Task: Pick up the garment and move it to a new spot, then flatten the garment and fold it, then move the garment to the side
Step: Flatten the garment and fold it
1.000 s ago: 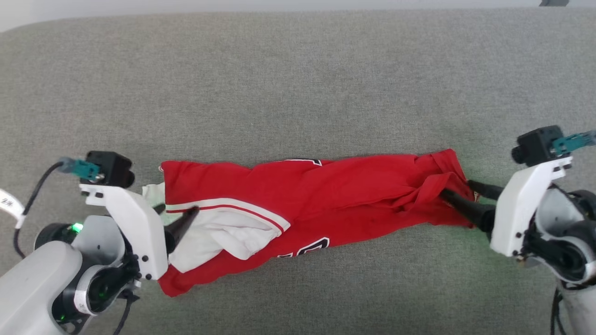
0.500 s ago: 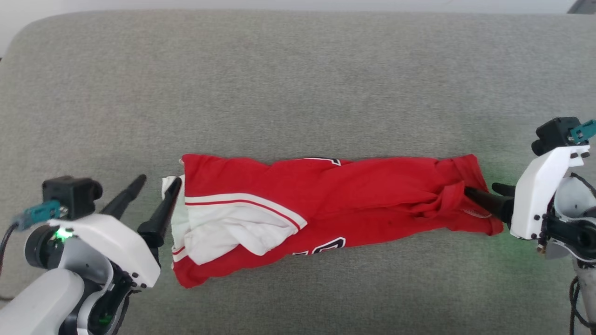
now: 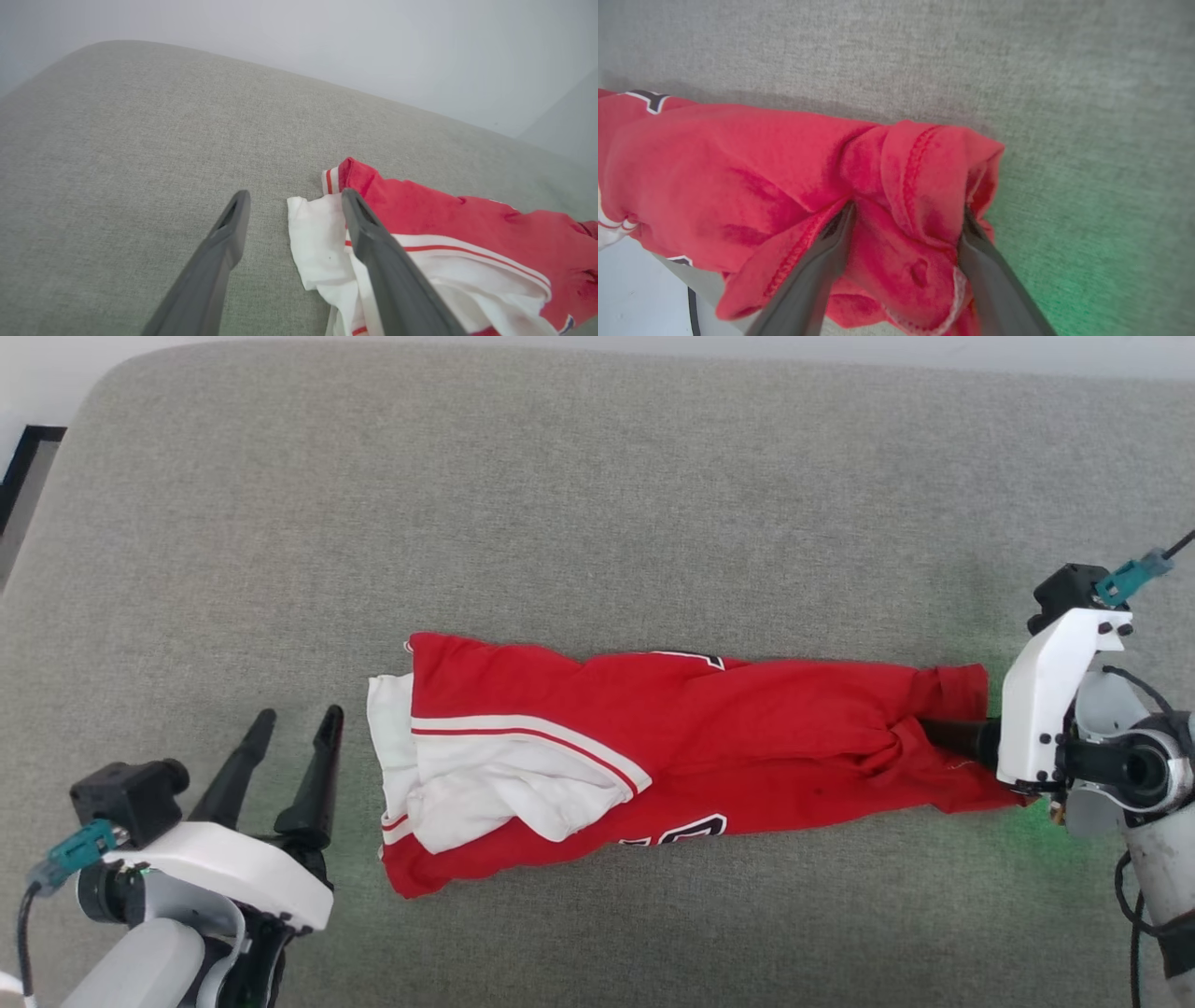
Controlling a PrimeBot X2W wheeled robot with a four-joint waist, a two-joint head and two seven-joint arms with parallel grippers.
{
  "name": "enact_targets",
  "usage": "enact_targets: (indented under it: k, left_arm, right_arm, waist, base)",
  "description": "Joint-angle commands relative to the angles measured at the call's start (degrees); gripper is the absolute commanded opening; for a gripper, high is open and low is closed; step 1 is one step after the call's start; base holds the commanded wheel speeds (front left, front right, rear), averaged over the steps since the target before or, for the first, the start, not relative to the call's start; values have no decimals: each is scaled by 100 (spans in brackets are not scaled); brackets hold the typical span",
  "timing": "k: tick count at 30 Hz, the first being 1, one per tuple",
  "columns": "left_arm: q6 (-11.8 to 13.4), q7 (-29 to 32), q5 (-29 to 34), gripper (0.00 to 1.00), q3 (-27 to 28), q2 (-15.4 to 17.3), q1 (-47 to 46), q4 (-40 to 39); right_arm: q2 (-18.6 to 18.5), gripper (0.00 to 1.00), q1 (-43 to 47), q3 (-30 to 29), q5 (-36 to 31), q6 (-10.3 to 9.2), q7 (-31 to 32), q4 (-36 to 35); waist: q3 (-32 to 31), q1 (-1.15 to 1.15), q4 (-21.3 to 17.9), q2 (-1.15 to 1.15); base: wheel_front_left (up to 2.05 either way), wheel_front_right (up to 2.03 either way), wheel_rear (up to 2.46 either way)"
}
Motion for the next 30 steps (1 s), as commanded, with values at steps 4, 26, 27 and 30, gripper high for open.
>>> enact_targets:
  k: [4, 26, 27, 30]
  left_arm:
    - [-223, -33, 464, 100, 665, -436, 324, 97]
    - [-1563, -35, 2140, 100, 2930, -2356, 1348, 488]
    - [-1559, -35, 2166, 100, 2952, -2402, 1339, 498]
    - [-1593, -35, 2224, 100, 3004, -2490, 1323, 516]
  right_arm:
    - [334, 0, 123, 313, 380, 9, 20, 264]
    - [-1200, 0, 37, -552, 642, 2, -936, 584]
    - [-1273, 0, 11, -606, 589, 2, -986, 658]
    - [-1465, 0, -98, -711, 410, 2, -1106, 862]
  waist:
    - [-32, 0, 35, 0]
    - [-288, 0, -244, 0]
    - [-286, 0, -260, 0]
    - [-281, 0, -309, 0]
  base:
    - [0, 0, 0]
    - [0, 0, 0]
    - [0, 0, 0]
    - [0, 0, 0]
